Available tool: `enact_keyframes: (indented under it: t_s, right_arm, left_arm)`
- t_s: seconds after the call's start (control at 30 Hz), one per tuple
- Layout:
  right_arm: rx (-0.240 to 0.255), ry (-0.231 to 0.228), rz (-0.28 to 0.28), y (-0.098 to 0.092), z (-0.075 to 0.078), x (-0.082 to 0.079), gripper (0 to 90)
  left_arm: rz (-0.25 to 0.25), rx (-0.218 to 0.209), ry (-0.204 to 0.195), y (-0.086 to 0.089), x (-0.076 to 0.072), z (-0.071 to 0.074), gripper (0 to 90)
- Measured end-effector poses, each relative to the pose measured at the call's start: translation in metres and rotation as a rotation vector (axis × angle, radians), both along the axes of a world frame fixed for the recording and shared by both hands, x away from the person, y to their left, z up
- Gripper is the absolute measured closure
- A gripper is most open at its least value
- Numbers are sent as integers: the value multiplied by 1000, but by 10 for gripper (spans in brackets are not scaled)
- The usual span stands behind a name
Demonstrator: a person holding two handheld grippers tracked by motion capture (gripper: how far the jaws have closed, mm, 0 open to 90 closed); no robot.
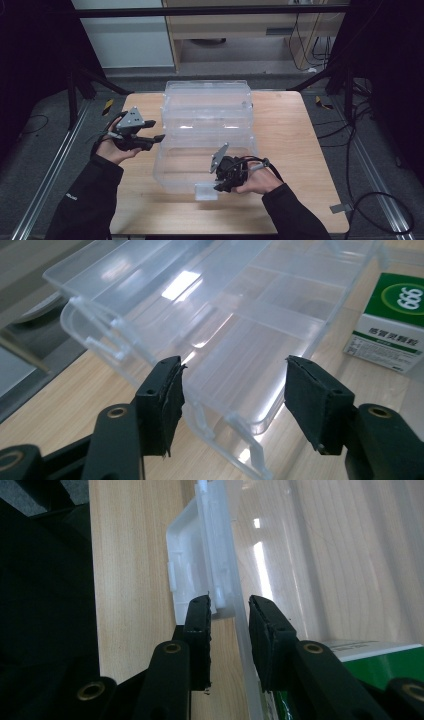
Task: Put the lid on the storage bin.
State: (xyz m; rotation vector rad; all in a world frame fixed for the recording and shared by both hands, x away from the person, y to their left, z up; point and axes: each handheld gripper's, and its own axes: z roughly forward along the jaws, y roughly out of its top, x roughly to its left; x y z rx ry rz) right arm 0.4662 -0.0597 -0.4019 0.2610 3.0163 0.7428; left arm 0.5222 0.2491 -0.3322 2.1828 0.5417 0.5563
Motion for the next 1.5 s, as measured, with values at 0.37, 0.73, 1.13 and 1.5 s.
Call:
enact_keyframes:
  t_s: [0.37, 0.73, 1.13, 1.5]
  right_arm:
    - [-8, 2, 3, 1, 0, 0, 710]
    - [-7, 0, 8, 0, 0, 0, 710]
    - [-14, 0, 10, 1, 1, 0, 710]
    - [-15, 4, 15, 1, 1, 1, 710]
  left_arm:
    - [-118, 34, -31, -21, 21, 21, 427]
    - [-170, 181, -45, -49, 40, 34, 458]
    - [-193, 265, -39, -61, 59, 35, 489]
    - [-193, 297, -16, -66, 76, 27, 536]
